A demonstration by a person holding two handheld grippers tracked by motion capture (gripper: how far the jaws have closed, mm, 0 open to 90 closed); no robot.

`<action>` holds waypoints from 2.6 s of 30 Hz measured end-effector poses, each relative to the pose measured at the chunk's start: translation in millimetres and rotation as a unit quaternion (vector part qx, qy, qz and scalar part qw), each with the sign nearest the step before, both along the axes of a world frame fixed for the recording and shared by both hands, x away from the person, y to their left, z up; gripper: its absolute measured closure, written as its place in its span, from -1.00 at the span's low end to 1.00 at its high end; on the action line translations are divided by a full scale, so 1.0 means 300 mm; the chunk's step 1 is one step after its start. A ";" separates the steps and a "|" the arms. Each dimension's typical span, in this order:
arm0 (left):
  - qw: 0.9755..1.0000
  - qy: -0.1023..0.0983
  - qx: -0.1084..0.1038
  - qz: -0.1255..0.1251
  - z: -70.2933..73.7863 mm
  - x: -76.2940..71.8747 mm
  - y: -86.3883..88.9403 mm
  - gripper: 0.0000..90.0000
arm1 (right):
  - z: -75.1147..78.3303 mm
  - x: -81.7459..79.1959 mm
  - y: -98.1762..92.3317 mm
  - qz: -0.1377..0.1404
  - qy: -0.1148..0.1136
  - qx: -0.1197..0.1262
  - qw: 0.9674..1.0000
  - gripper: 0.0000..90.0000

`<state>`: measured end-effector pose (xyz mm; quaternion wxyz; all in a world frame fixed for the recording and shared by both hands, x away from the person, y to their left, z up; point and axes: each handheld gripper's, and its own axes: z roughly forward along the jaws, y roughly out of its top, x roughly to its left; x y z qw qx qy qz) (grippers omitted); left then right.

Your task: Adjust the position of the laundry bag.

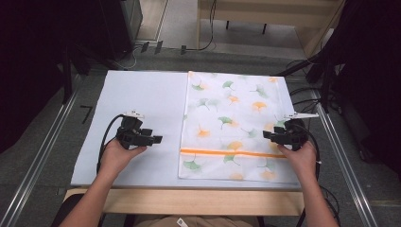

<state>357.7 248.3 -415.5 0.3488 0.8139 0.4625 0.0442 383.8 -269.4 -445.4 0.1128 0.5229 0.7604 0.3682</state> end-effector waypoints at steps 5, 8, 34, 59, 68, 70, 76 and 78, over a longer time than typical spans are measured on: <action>1.000 0.003 -0.002 -0.004 0.000 -0.002 -0.012 -0.02 | 0.001 -0.001 -0.005 0.000 -0.003 -0.004 1.000 -0.09; 1.000 0.005 0.000 -0.009 -0.003 0.002 -0.026 -0.04 | 0.001 -0.005 -0.009 -0.001 -0.006 -0.005 1.000 -0.08; 0.998 0.028 0.012 -0.048 -0.061 0.067 -0.213 -0.04 | -0.018 -0.082 -0.105 -0.033 -0.008 -0.031 0.999 -0.07; 0.999 0.020 0.037 -0.029 -0.122 0.123 -0.304 -0.05 | -0.095 -0.026 -0.150 -0.059 0.025 -0.048 0.997 -0.09; 0.999 0.027 0.017 -0.042 -0.129 0.116 -0.337 0.32 | -0.092 -0.025 -0.121 -0.041 0.021 -0.046 0.998 0.24; 0.999 0.030 0.017 -0.038 -0.130 0.117 -0.338 0.52 | -0.091 -0.027 -0.119 -0.046 0.020 -0.052 0.997 0.47; 0.998 0.034 0.018 -0.049 -0.133 0.128 -0.329 0.97 | -0.089 -0.021 -0.136 -0.053 0.036 -0.038 0.997 0.93; 0.998 0.040 0.016 -0.054 -0.133 0.130 -0.328 1.00 | -0.087 -0.020 -0.139 -0.052 0.041 -0.031 0.997 0.98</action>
